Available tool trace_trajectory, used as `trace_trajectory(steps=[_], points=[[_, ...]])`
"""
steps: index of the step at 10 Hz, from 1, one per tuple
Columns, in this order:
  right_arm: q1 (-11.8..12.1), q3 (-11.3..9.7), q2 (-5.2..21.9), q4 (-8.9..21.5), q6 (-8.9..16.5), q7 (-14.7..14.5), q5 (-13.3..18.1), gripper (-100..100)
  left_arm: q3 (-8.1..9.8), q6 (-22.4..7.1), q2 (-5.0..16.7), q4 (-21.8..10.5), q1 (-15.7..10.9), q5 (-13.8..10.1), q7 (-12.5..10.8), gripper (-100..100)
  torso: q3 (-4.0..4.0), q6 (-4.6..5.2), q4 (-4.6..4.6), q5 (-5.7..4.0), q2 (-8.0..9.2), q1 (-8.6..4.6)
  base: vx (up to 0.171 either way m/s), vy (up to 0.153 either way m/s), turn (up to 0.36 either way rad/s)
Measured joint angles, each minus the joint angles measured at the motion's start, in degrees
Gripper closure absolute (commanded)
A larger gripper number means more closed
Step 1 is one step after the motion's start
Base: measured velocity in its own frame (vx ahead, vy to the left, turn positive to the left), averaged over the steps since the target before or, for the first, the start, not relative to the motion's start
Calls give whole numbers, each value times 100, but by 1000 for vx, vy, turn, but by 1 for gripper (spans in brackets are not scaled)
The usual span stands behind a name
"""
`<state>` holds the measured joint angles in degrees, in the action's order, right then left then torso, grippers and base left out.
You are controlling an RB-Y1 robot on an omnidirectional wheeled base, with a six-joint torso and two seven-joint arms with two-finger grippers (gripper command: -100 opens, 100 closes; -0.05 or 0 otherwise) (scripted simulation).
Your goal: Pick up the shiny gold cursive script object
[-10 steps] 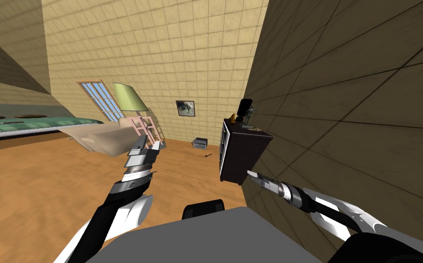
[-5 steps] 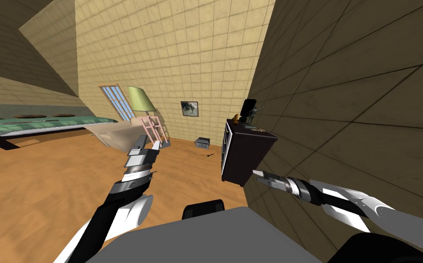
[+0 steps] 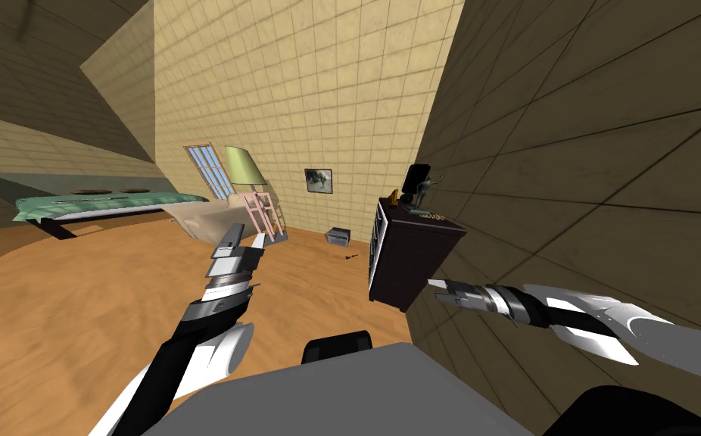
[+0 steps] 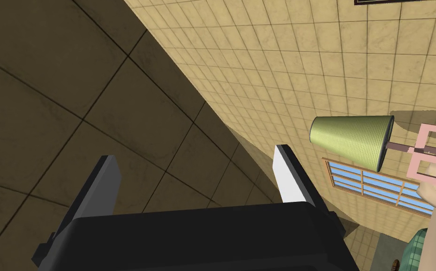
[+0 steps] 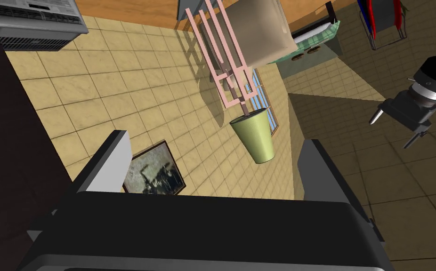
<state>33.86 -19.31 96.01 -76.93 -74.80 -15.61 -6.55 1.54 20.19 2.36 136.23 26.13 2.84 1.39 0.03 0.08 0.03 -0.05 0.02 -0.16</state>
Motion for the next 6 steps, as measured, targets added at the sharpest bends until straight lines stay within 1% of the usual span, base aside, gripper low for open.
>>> trace_trajectory(steps=[1,2,3,4,5,6], points=[[-74,-45,170,150,-59,-17,63,-100,0,0,0,0,-1,0,0,0,-1,-7,-1,1,0,-1,-22,-20,108],[-73,-64,356,277,-114,-51,80,-100,0,0,0,0,0,0,0,0,0,-1,0,0,0,-3,-8,-13,1],[-120,-84,431,363,-141,-52,129,-100,0,0,0,0,0,0,0,0,-1,0,0,-2,-1,-2,-11,-20,160],[-192,-137,560,568,-248,-64,219,-100,0,0,0,0,-1,0,0,0,-2,-5,-1,0,-3,-5,-13,-29,119],[-158,-150,749,699,-322,-115,200,-100,0,0,0,0,0,0,0,0,-2,-2,-1,-1,-3,-6,-5,-17,3],[-160,-155,862,760,-343,-139,204,-100,0,0,0,0,0,0,0,0,-2,1,-1,-2,-4,-4,-5,-24,153]])
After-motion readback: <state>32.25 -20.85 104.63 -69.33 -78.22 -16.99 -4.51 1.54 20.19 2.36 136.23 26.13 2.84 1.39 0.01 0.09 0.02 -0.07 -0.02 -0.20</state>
